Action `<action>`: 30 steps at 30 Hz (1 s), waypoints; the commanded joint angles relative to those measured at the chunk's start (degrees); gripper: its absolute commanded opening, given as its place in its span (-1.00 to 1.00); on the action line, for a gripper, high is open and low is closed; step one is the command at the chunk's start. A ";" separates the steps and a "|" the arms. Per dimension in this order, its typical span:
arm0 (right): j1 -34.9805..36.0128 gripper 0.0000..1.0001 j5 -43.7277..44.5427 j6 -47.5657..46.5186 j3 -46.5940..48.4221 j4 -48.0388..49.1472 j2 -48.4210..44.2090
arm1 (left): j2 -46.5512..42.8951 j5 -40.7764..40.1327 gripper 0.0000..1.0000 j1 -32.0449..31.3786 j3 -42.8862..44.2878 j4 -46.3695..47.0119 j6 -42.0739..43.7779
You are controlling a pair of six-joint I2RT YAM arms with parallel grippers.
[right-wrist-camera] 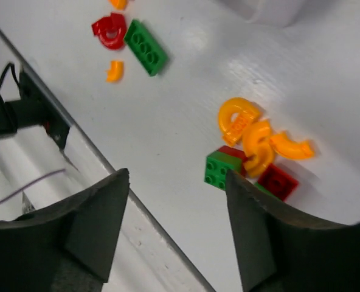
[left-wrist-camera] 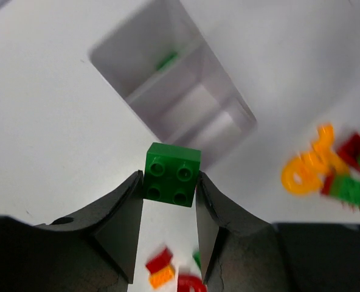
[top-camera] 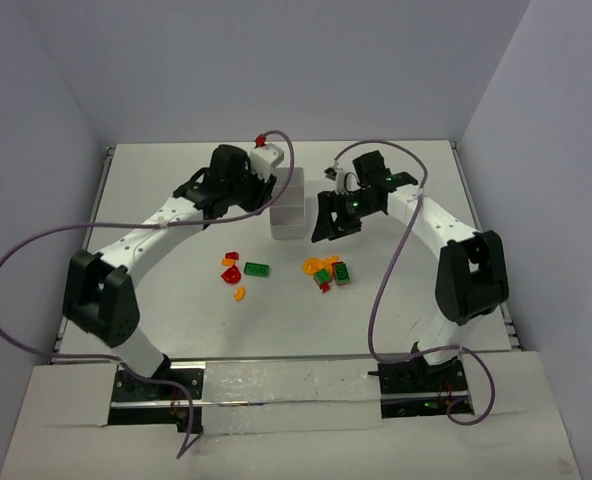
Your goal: Sort the legos into containers by color
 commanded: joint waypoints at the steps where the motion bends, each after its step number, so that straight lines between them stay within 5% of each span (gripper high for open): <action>1: -2.48 0.53 3.93 0.17 -1.13 1.51 -7.51 | 6.55 -11.03 -1.00 0.06 7.10 9.79 -12.43; 6: -3.90 0.83 7.37 0.33 -1.12 1.97 -10.55 | 14.09 -15.09 -1.00 -0.02 13.66 13.92 -16.48; 19: -5.08 0.87 7.17 0.24 -0.71 2.06 -10.50 | 21.80 -16.26 -0.84 -1.16 18.94 14.40 -18.51; 30: -5.09 0.93 8.80 0.01 -0.89 2.86 -10.90 | 21.99 -16.46 0.32 -2.69 18.43 15.17 -17.39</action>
